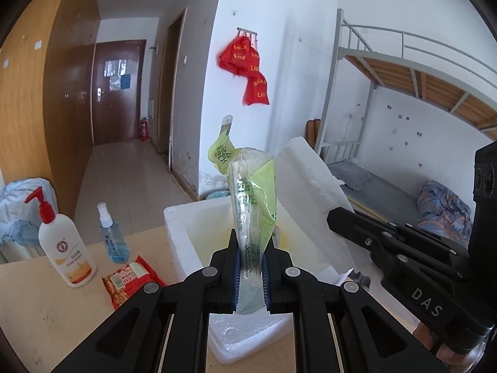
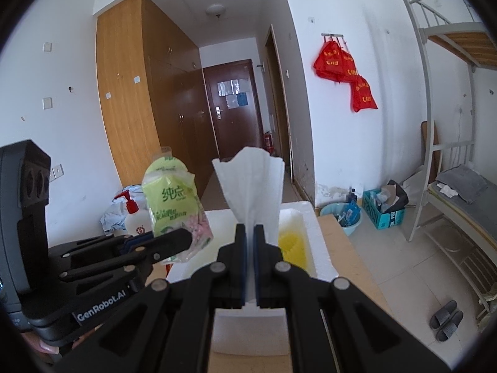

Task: Organize soft objects
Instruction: 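Open both grippers to drop the tissue and tissue pack into the box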

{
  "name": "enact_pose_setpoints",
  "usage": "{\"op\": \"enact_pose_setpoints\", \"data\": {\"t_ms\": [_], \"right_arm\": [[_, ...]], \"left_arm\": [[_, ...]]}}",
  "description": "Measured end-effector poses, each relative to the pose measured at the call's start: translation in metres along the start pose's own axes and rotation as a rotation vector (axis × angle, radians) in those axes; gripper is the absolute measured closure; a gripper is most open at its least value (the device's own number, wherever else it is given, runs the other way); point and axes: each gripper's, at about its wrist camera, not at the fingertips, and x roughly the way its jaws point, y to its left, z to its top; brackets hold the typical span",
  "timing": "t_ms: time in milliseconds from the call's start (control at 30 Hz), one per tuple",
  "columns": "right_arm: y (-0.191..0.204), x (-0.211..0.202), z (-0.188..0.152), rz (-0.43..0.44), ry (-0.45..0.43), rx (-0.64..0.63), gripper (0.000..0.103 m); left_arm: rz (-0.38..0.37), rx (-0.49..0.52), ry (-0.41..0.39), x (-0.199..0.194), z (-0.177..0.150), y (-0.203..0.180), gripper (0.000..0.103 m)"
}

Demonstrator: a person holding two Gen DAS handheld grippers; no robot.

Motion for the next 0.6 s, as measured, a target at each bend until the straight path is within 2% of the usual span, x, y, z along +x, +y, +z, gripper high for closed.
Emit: {"op": "enact_pose_setpoints", "data": {"t_ms": [600], "right_arm": [[-0.011,0.017,0.011,0.023,0.030,0.026,0.097]], "left_arm": [[0.004,-0.010,0.017,0.006,0.003,0.002,0.090]]}}
